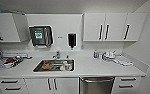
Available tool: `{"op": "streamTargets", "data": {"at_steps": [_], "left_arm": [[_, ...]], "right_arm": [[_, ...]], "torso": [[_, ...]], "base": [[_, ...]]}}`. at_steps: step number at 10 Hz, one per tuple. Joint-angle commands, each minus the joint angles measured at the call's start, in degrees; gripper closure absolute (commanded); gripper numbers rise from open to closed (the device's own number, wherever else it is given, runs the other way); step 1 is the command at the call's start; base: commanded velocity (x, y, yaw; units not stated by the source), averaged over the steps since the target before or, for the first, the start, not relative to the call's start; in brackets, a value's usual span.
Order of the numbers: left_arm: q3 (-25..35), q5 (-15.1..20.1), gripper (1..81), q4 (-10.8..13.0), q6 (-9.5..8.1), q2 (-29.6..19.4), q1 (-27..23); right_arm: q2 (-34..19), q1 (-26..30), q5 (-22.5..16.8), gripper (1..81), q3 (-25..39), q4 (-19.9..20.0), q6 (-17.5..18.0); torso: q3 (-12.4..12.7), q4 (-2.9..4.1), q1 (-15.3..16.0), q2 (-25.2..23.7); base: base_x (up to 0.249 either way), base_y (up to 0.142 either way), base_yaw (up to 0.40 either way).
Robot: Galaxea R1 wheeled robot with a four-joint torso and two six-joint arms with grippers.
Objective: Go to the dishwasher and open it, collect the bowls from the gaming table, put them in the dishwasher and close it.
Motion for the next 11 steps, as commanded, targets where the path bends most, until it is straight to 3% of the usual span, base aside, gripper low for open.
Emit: {"op": "streamTargets", "data": {"at_steps": [1,4,7,8,9,10,11], "left_arm": [[-0.33,2.45,1.0,-0.22,-0.16,-0.42,-3.47],[-1.04,2.72,1.0,-0.04,-0.24,-0.59,-3.21],[2.65,2.45,1.0,0.66,-0.16,-3.05,-2.86],[4.06,2.36,1.0,0.66,-0.16,-4.11,-2.77],[6.26,2.36,1.0,0.66,-0.16,-5.69,-2.69],[9.24,2.27,1.0,0.66,-0.16,-8.06,-2.60],[11.00,2.19,1.0,0.66,-0.15,-9.55,-2.51]], "right_arm": [[-0.30,2.91,-2.88,1.0,0.54,-0.03,0.02],[-0.12,2.91,-2.88,1.0,0.71,-0.29,-0.07],[-1.27,2.91,-2.88,1.0,2.91,-0.20,0.02],[-2.76,2.91,-2.88,1.0,5.73,-0.20,0.11],[-5.66,3.09,-2.88,1.0,10.91,-0.20,0.11],[-9.61,3.17,-2.88,1.0,16.52,-0.12,0.02],[-12.60,3.35,-2.79,1.0,20.30,0.06,0.02]], "torso": [[0.00,0.00,0.01,0.00],[0.00,0.00,0.01,0.00],[0.00,0.00,0.01,0.00],[0.00,0.00,3.69,-5.75],[-1.52,0.00,3.90,-6.12],[-5.37,0.00,4.67,-7.33],[-5.86,0.00,5.50,-8.62]], "base": [[0.000,0.000,0.000],[0.000,0.000,0.000],[0.000,0.000,0.000],[0.000,0.000,0.000],[0.000,0.000,0.000],[0.000,0.000,0.000],[0.000,0.000,0.000]]}}
